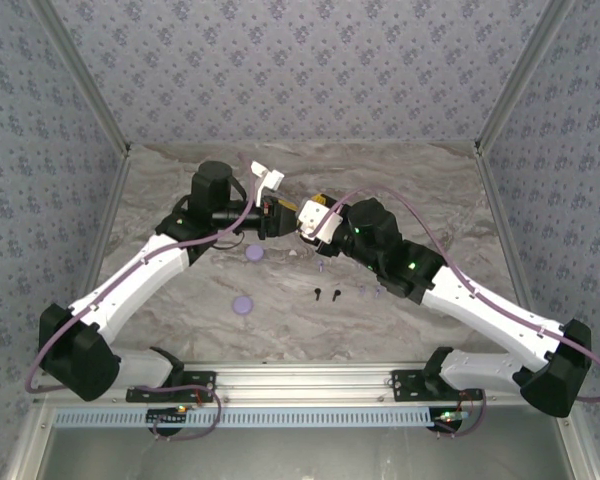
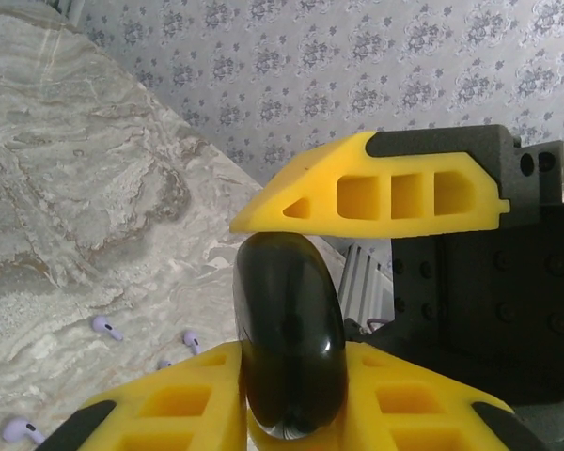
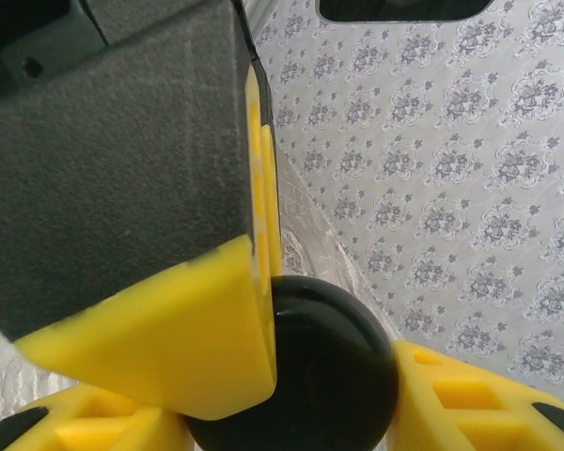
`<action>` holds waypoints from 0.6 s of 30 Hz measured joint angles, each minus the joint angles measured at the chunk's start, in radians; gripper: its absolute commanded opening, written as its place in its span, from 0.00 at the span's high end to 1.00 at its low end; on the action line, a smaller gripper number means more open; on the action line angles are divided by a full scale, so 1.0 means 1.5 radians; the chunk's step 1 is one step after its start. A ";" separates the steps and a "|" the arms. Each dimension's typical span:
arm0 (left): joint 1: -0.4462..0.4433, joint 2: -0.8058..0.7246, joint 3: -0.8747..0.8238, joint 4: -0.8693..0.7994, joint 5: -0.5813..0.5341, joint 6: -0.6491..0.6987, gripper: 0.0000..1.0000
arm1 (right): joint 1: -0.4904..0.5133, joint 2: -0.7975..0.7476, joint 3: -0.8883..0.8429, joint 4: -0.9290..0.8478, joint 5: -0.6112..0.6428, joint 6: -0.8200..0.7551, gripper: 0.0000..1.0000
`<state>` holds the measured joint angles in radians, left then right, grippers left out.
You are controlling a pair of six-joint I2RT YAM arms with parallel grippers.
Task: Insert wireless bluetooth earbuds into charging case
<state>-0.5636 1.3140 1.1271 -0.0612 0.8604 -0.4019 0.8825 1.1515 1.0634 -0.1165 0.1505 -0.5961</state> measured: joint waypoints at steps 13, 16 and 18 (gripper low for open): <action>-0.004 -0.005 -0.014 0.025 -0.043 0.013 0.94 | -0.044 -0.022 0.029 -0.090 -0.062 0.047 0.02; -0.004 -0.019 -0.044 0.050 -0.067 0.019 0.98 | -0.086 -0.053 0.029 -0.117 -0.124 0.079 0.00; -0.004 -0.030 -0.066 0.077 -0.082 0.024 0.99 | -0.125 -0.077 0.028 -0.126 -0.179 0.113 0.00</action>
<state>-0.5697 1.2690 1.0279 0.0536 0.7372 -0.3656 0.6956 1.0367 1.1061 -0.3054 -0.1184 -0.4271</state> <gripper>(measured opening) 0.198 0.996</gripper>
